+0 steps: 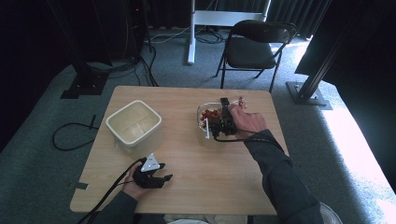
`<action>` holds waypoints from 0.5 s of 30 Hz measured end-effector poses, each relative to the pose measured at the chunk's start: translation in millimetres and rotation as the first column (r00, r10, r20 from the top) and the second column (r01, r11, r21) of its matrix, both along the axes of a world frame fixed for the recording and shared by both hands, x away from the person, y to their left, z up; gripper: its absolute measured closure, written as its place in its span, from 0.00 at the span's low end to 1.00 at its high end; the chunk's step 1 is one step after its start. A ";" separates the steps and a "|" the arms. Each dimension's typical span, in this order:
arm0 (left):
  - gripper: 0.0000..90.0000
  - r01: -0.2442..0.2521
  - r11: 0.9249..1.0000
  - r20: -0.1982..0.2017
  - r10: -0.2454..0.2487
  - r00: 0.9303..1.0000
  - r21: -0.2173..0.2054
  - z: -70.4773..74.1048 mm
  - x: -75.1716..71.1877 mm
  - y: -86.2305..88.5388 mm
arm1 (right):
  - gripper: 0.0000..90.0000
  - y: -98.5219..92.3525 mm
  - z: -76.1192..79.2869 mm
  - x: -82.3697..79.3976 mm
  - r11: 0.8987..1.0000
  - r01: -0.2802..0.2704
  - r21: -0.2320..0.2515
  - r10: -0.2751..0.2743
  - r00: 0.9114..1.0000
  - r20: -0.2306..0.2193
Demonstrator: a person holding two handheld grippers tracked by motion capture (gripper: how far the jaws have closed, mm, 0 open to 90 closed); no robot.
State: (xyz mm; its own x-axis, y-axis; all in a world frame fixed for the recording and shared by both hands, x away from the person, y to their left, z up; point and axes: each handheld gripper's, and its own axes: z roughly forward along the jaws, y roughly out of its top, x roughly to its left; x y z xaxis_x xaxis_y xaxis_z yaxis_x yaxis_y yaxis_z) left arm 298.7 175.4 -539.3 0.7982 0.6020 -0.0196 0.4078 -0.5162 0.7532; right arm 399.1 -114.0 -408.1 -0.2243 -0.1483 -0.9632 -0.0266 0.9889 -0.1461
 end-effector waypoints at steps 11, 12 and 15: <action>0.47 -0.007 1.000 -0.001 0.007 1.000 -0.009 0.2 0.3 1.4 | 0.39 -19.0 6.0 6.2 0.989 0.065 0.133 -0.062 0.998 -0.031; 0.47 -0.007 1.000 -0.001 0.007 1.000 -0.009 0.2 0.3 1.4 | 0.39 -19.0 6.0 6.2 0.989 0.065 0.133 -0.062 0.998 -0.031; 0.47 -0.004 1.000 -0.002 0.004 1.000 -0.003 -0.4 1.4 -0.2 | 0.39 -37.3 14.2 2.0 0.945 0.090 0.315 -0.063 0.993 -0.097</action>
State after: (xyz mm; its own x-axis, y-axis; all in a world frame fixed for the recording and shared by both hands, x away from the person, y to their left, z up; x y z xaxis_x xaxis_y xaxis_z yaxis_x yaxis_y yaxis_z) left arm 300.1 175.1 -539.7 0.7957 0.6052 -0.0227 0.4111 -0.5122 0.7541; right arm 401.1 -151.2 -394.0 -0.3058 0.1834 -0.9343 0.0524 0.9830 0.1758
